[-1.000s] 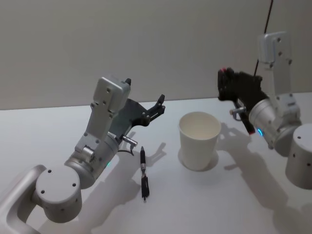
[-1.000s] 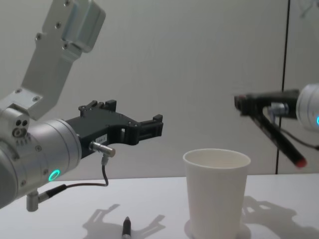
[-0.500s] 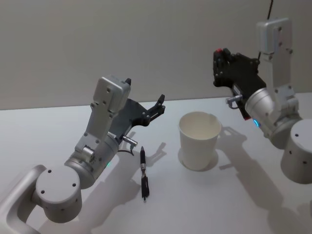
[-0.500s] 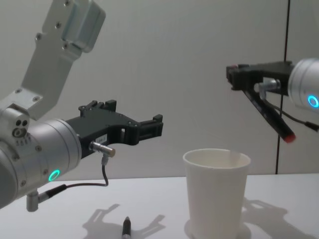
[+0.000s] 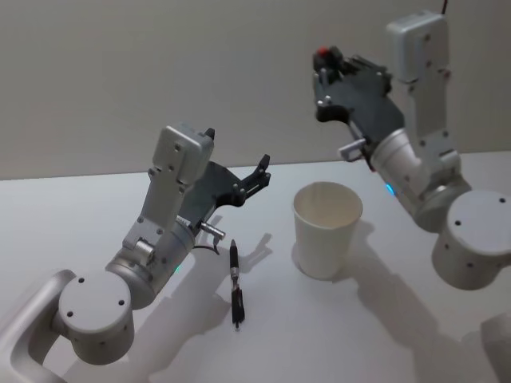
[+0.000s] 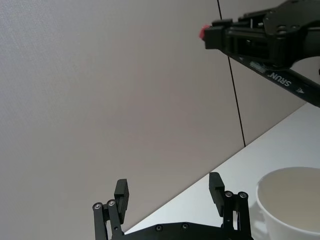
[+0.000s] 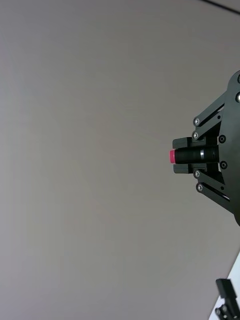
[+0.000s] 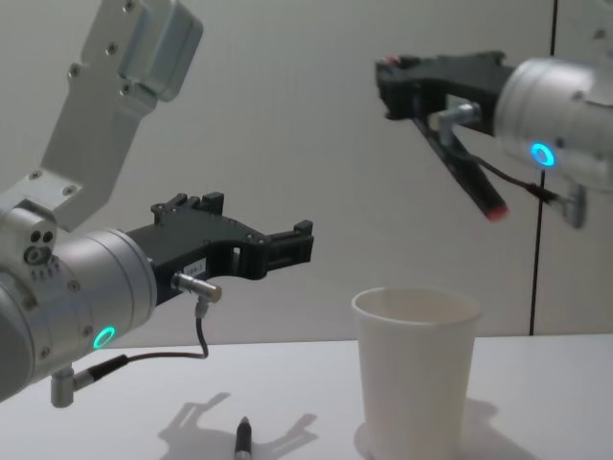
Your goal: Place the pen into the pen holder.
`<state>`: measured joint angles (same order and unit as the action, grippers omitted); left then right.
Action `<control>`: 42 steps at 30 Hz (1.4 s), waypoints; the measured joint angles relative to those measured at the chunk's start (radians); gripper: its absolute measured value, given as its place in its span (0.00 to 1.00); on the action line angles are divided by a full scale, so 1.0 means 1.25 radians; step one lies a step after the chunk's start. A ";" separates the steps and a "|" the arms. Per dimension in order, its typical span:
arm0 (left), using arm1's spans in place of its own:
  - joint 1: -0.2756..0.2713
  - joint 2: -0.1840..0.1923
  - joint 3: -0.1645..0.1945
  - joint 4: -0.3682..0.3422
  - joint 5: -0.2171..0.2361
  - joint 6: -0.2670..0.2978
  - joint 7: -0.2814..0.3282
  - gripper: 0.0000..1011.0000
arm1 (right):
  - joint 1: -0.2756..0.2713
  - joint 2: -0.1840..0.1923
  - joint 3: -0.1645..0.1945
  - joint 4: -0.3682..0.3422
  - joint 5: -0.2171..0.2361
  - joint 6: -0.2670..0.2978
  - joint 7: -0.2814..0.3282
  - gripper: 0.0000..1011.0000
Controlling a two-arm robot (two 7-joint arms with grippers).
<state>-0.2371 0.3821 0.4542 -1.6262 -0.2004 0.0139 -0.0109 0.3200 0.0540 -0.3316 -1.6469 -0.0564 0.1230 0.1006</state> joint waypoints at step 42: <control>0.000 0.000 0.000 0.000 0.000 0.000 0.000 0.99 | -0.011 -0.030 -0.064 0.120 -0.127 -0.228 -0.014 0.16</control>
<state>-0.2371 0.3821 0.4542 -1.6262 -0.2004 0.0139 -0.0109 0.3064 0.0162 -0.4120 -1.4963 -0.2146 -0.1622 0.0833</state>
